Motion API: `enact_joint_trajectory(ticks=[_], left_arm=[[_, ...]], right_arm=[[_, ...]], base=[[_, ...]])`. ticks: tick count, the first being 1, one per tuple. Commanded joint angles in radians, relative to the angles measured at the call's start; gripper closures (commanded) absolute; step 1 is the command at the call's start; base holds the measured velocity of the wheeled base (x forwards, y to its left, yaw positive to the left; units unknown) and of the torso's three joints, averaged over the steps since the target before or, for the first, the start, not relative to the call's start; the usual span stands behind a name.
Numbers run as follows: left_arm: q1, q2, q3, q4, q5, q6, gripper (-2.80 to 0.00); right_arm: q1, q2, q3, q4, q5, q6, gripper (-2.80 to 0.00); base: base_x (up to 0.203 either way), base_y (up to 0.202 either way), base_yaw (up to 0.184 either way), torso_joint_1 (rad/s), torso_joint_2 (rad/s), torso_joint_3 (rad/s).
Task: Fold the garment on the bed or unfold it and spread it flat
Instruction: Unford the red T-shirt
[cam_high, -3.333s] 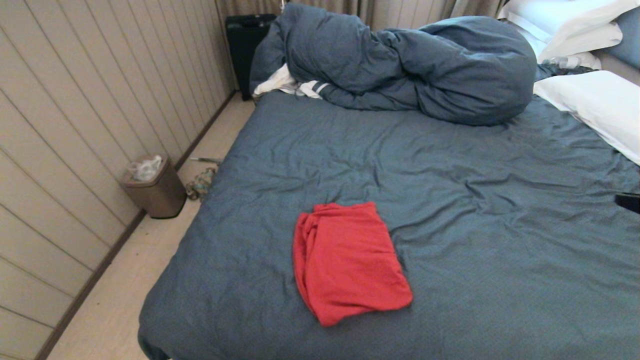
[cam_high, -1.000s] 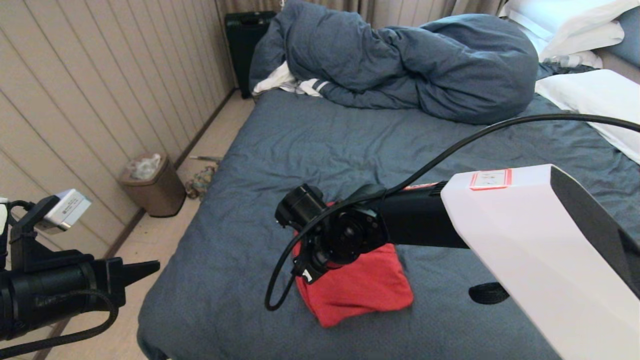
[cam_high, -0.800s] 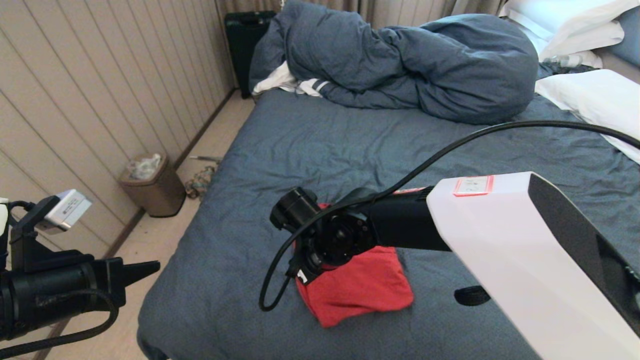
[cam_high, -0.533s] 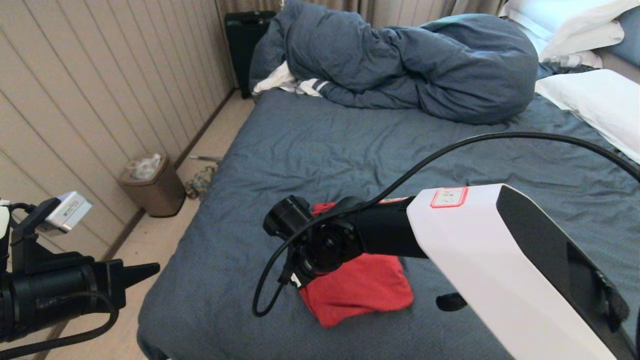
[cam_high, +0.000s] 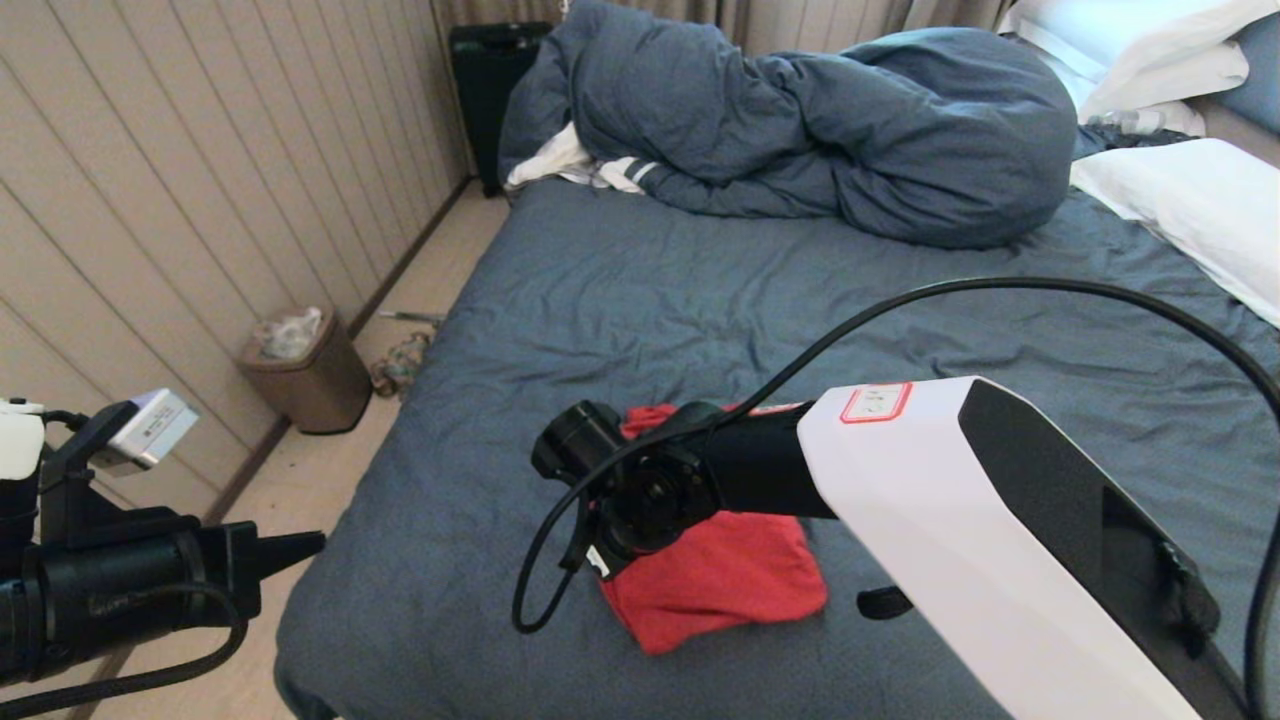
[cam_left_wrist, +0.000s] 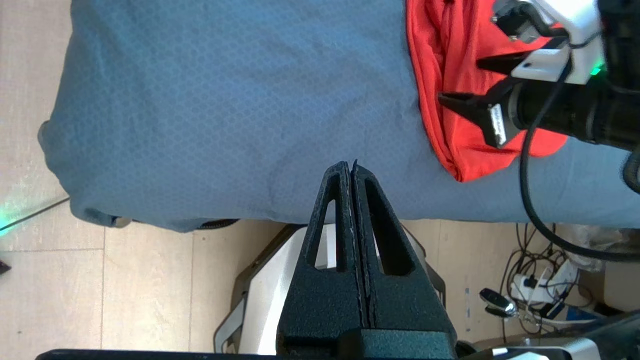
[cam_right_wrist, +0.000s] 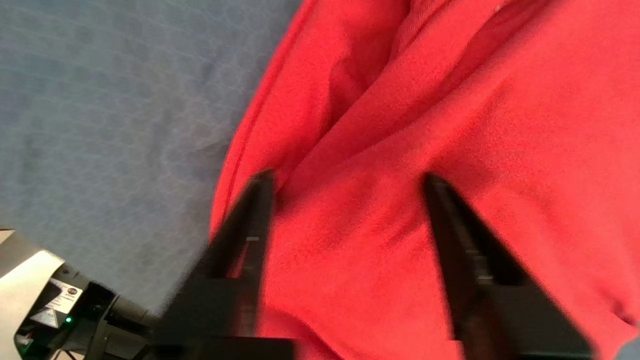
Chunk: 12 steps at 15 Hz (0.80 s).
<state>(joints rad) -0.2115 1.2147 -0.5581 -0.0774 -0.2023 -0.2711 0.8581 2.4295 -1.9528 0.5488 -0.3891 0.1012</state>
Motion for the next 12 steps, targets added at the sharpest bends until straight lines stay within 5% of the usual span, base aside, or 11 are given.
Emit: enact_joint_trajectory(ticks=[1,12], left_arm=[[0.0,0.002,-0.002,-0.001,-0.001,-0.002,0.0],[-0.002,0.039,-0.015,-0.046,-0.002,0.003,0.0]], right_arm=[[0.001,0.01,0.0,0.002,-0.002,0.002,0.0],[-0.022,-0.152,0.002,-0.009,-0.01,0.006,0.0]], base=[[0.0,0.0,0.0,0.0,0.0,0.0],[0.0,0.0,0.0,0.0,0.0,0.0]])
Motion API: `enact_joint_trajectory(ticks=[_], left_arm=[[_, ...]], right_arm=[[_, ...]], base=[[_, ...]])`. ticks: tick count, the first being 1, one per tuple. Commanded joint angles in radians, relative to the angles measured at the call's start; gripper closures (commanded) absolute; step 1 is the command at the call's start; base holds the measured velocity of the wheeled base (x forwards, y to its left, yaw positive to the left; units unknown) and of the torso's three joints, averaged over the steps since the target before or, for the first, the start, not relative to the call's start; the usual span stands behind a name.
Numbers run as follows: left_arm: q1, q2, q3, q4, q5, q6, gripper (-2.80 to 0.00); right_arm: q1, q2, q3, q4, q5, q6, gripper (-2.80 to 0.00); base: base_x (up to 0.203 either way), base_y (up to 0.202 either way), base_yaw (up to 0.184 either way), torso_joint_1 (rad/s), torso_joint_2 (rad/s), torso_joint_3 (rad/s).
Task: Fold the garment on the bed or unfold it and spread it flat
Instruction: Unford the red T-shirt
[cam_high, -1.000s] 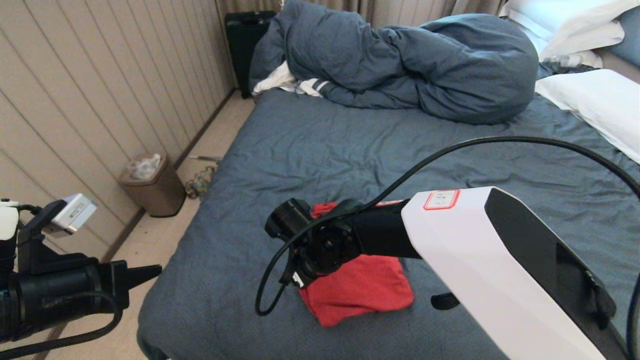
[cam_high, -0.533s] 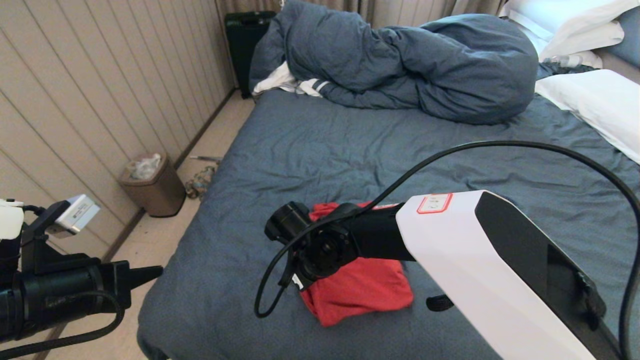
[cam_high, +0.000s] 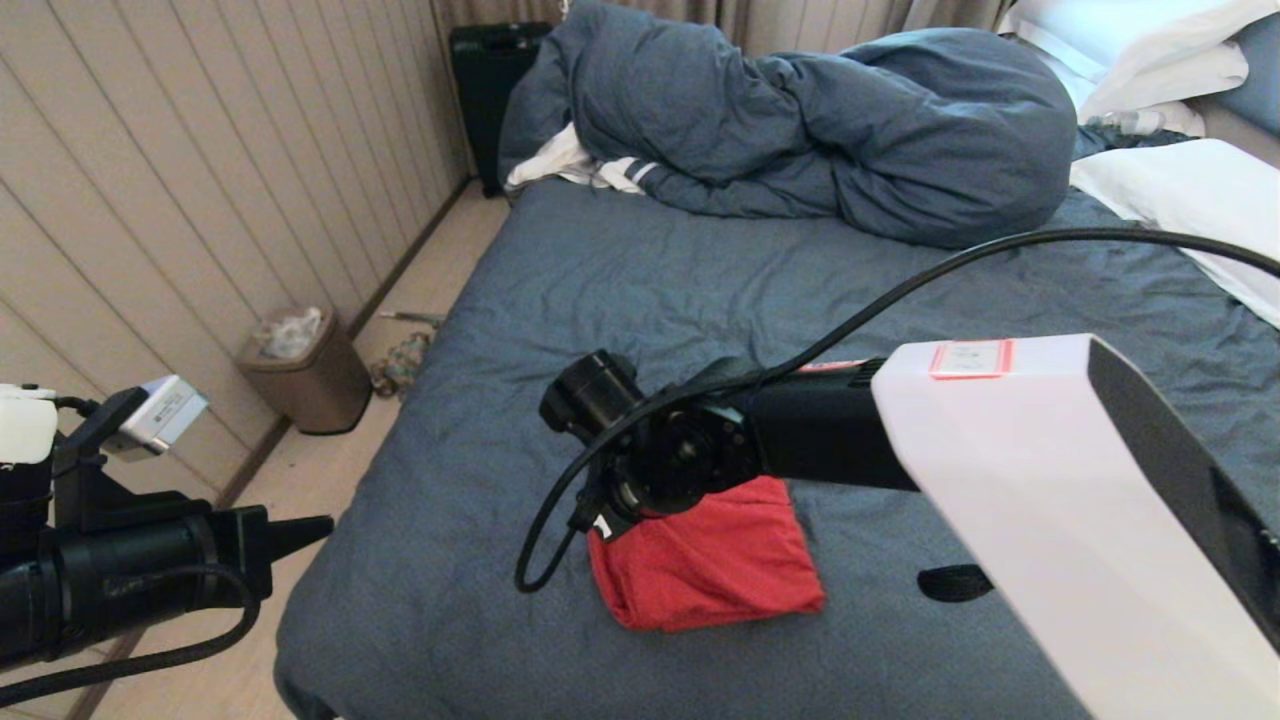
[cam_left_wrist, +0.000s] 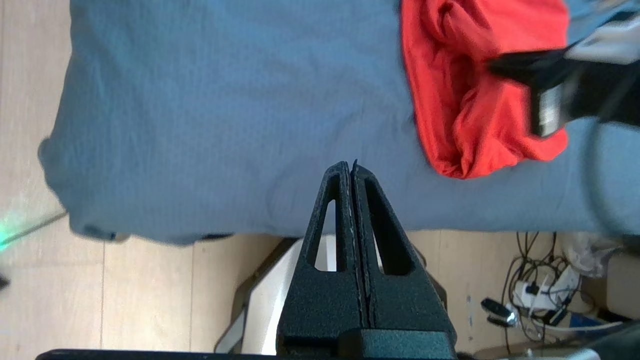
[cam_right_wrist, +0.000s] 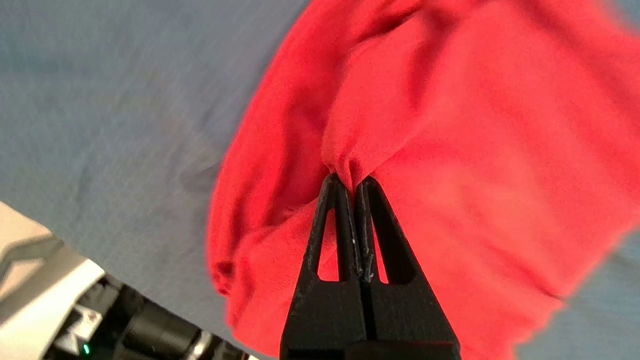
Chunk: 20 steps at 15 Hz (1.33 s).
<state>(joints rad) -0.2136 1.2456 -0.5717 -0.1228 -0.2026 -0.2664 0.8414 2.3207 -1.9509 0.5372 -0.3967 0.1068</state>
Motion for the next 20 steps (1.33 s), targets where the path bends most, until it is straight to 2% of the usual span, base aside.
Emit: enact_joint_trajectory(ticks=[1,4,10,14,18,20], left_arm=[[0.0,0.022,-0.004,-0.013,-0.001,-0.001,0.0],[-0.002,0.041,-0.008,-0.047,-0.003,0.001,0.0],[-0.042,0.054,-0.044,-0.045,-0.001,-0.001,0.0],[-0.093,0.09,-0.064,-0.047,0.0,-0.002,0.0],[-0.149,0.128,-0.095,-0.049,0.006,-0.014,0.0],[-0.168,0.147,-0.102,-0.049,0.009,-0.022,0.0]], right_arm=[[-0.027,-0.074,0.001,0.004,-0.002,-0.002,0.0],[-0.105,-0.161,0.006,0.006,-0.002,-0.012,0.0],[-0.242,-0.309,0.075,0.04,-0.001,-0.021,0.0],[-0.366,-0.41,0.207,0.036,0.0,-0.015,0.0],[-0.541,-0.495,0.37,0.024,0.011,-0.007,0.0],[-0.63,-0.518,0.478,-0.045,0.016,-0.007,0.0]], base=[[0.0,0.0,0.0,0.0,0.0,0.0],[0.0,0.0,0.0,0.0,0.0,0.0],[0.0,0.0,0.0,0.0,0.0,0.0],[0.0,0.0,0.0,0.0,0.0,0.0],[0.0,0.0,0.0,0.0,0.0,0.0],[0.0,0.0,0.0,0.0,0.0,0.0]])
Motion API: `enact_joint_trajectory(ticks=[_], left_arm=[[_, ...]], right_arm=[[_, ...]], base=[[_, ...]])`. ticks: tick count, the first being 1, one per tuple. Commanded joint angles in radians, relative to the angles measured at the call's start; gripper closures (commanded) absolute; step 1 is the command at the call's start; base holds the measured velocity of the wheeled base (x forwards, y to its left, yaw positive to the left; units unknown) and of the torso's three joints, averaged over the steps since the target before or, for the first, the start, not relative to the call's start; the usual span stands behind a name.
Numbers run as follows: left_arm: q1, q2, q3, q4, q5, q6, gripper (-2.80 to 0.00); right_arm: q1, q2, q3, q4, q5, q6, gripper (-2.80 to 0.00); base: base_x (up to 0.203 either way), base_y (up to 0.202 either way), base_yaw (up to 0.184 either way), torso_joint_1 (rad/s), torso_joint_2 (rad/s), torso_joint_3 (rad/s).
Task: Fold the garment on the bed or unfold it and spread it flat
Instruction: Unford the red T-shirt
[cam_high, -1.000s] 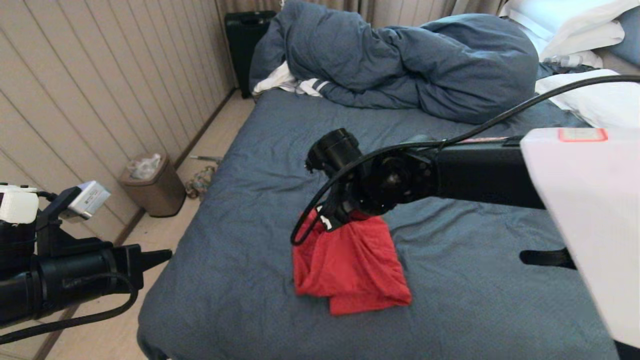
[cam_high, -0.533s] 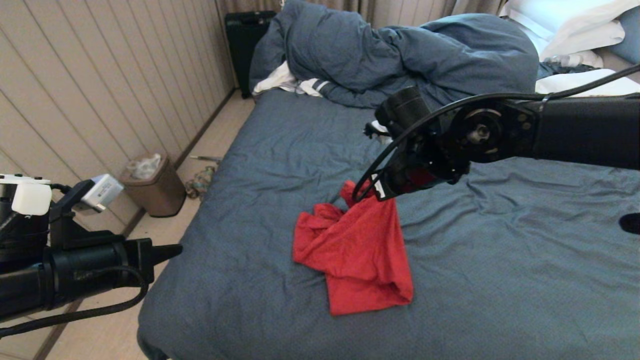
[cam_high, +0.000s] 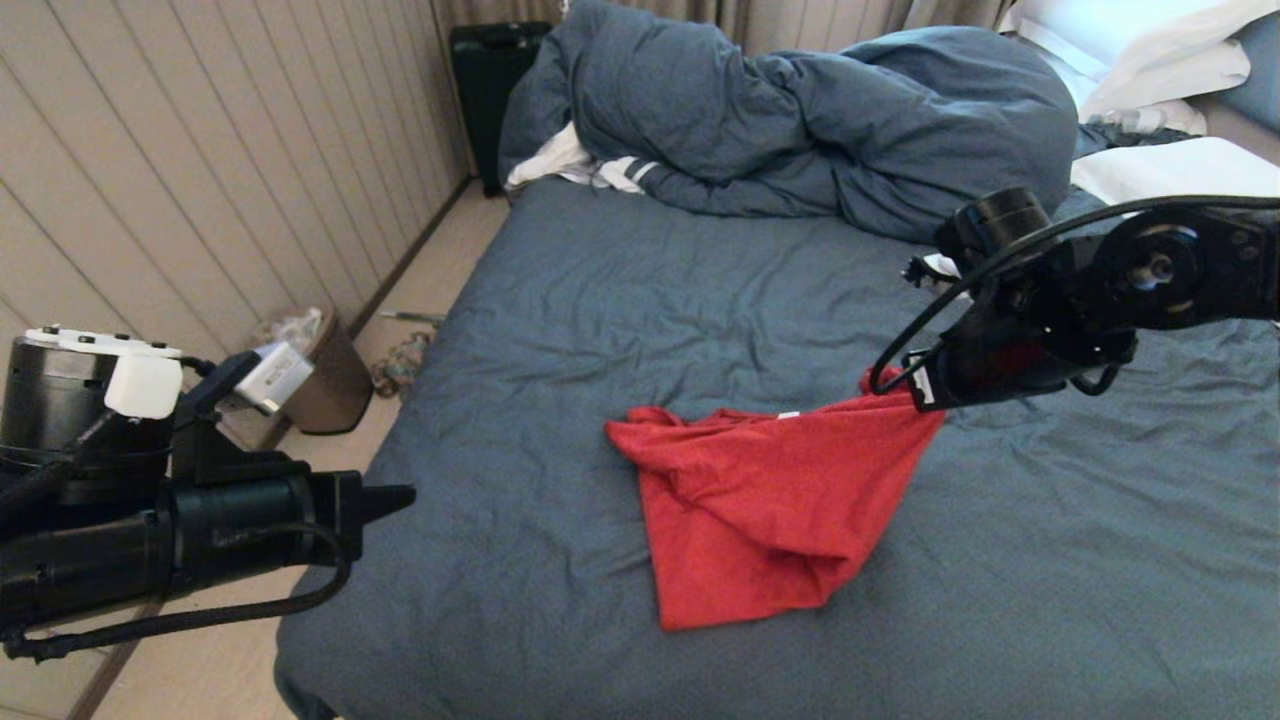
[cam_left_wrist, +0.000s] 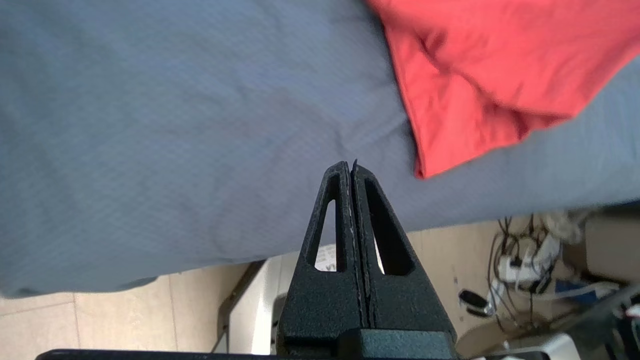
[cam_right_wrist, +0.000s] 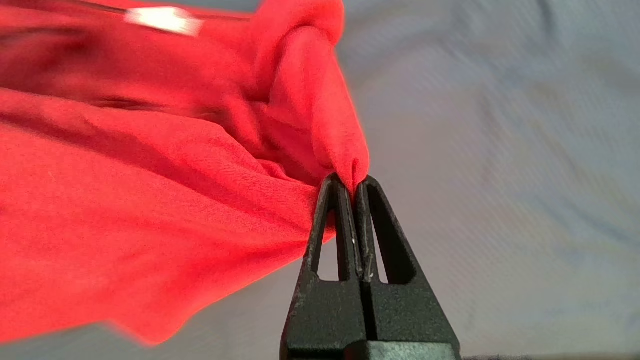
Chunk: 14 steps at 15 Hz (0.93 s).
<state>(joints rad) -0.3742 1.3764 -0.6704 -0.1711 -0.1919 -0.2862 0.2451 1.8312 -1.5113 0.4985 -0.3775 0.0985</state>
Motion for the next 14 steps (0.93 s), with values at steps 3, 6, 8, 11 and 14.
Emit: enact_joint_trajectory(ticks=[3,6,8,11,14], left_arm=[[-0.018,0.035,-0.009,-0.001,-0.001,-0.004,0.0],[-0.023,0.05,-0.013,-0.007,-0.001,-0.004,0.0],[-0.026,0.063,-0.012,-0.016,-0.001,-0.004,0.0],[-0.038,0.087,-0.013,-0.025,0.0,-0.004,0.0],[-0.045,0.092,-0.012,-0.036,0.002,-0.004,0.0]], right_arm=[[-0.166,-0.05,0.222,-0.189,0.017,-0.013,0.0],[-0.282,-0.052,0.348,-0.317,0.064,-0.027,0.0],[-0.348,-0.055,0.411,-0.367,0.091,-0.029,0.0],[-0.383,-0.046,0.519,-0.452,0.137,-0.03,0.0],[-0.377,-0.044,0.56,-0.503,0.142,-0.033,0.0]], base=[[0.0,0.0,0.0,0.0,0.0,0.0],[0.0,0.0,0.0,0.0,0.0,0.0],[0.0,0.0,0.0,0.0,0.0,0.0],[0.0,0.0,0.0,0.0,0.0,0.0],[0.0,0.0,0.0,0.0,0.0,0.0]])
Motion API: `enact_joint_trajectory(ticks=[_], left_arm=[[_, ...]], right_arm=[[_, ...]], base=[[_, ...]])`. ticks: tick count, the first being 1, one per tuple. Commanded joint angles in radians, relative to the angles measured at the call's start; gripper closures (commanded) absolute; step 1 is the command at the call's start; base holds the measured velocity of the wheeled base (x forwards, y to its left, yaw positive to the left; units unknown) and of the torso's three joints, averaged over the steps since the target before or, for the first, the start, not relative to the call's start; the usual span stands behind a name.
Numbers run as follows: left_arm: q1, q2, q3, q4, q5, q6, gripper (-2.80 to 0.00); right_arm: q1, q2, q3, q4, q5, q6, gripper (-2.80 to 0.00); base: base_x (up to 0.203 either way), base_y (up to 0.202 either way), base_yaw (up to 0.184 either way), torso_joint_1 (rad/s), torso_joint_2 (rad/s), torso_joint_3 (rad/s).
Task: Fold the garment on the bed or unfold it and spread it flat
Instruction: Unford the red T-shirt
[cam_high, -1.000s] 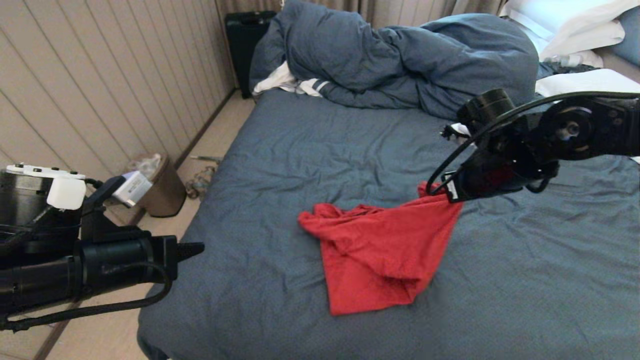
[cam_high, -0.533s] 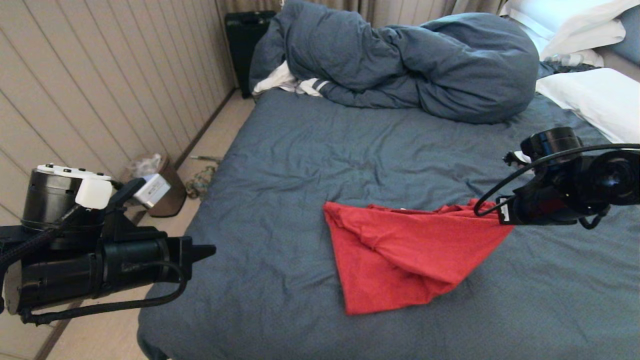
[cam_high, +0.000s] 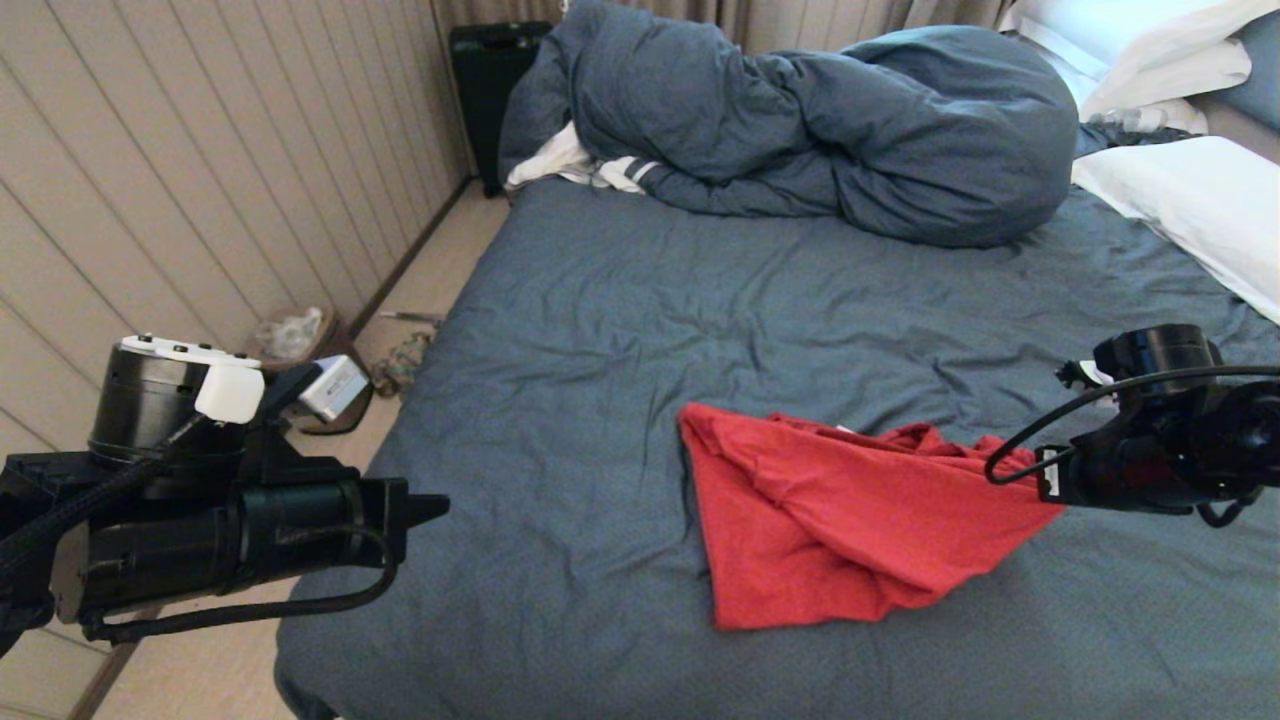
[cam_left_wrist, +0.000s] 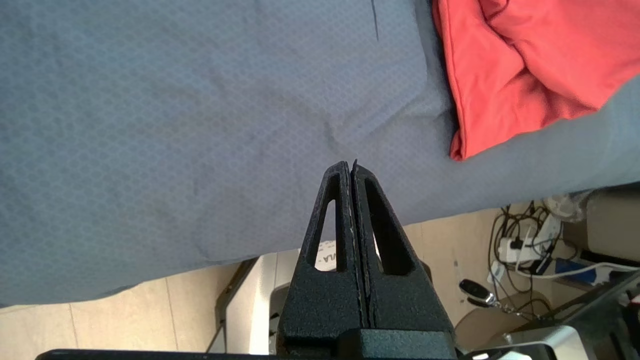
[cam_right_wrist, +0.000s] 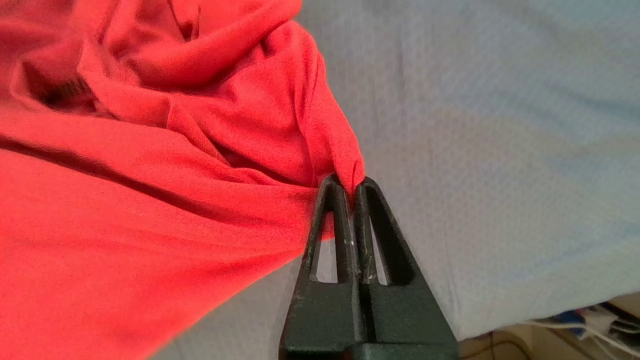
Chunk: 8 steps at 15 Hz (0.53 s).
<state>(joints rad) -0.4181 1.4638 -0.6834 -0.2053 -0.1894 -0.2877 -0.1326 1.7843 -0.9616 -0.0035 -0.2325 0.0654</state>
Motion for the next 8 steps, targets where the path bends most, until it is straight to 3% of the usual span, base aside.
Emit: enact_joint_trajectory(ticks=[1,7,8], left_arm=[[-0.001,0.004,0.001,-0.002,0.003,-0.002,0.0],[-0.002,0.005,-0.02,-0.001,0.01,-0.016,0.0],[-0.006,0.015,-0.03,0.0,0.009,-0.022,0.0]], right_arm=[[0.004,-0.004,0.01,-0.002,0.006,0.001,-2.8],[0.006,-0.112,0.004,-0.002,0.074,0.003,-2.8],[0.015,-0.137,-0.004,0.0,0.094,0.005,-2.7]], base=[[0.0,0.0,0.0,0.0,0.0,0.0],[0.0,0.0,0.0,0.0,0.0,0.0],[0.0,0.0,0.0,0.0,0.0,0.0]])
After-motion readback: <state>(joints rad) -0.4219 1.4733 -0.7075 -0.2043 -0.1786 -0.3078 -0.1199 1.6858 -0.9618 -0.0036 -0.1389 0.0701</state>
